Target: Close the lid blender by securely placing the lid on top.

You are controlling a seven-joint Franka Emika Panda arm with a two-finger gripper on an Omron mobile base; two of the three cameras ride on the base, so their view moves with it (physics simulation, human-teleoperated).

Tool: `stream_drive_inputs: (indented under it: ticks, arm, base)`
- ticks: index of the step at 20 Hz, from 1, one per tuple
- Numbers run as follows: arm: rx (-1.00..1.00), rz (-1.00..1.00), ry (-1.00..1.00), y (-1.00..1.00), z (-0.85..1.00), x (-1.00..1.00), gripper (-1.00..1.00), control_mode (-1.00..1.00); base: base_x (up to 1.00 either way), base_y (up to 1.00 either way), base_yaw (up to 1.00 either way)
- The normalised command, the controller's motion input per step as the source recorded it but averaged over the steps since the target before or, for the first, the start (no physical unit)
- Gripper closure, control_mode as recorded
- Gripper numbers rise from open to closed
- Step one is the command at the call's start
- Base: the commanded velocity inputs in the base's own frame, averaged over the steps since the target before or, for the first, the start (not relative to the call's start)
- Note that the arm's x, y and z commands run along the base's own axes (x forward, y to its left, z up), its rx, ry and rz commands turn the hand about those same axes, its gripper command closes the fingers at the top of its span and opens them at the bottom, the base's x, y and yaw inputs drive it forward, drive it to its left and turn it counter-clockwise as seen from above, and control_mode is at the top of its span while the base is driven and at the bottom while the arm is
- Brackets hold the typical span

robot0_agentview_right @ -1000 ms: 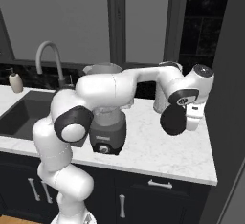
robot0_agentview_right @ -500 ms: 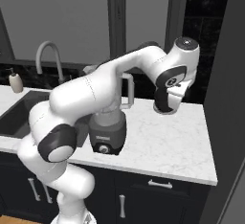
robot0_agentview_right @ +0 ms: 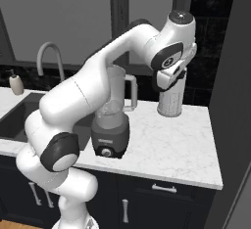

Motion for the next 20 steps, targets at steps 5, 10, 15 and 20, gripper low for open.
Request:
stream_drive_inputs:
  ticks: [5,10,15,20]
  arm:
    - [0.33,0.0,0.0,0.29,0.87,0.0,1.0,-1.0]
    - [0.38,0.0,0.01,0.31,0.7,0.0,1.0,-1.0]
    - [0.16,0.01,0.01,0.83,0.14,0.0,1.0,-1.0]
    - [0.0,0.0,0.0,0.89,-0.1,0.16,1.0,-1.0]
  base:
    - [0.0,0.0,0.0]
    - [0.0,0.0,0.0]
    - [0.0,0.0,0.0]
    - [0.0,0.0,0.0]
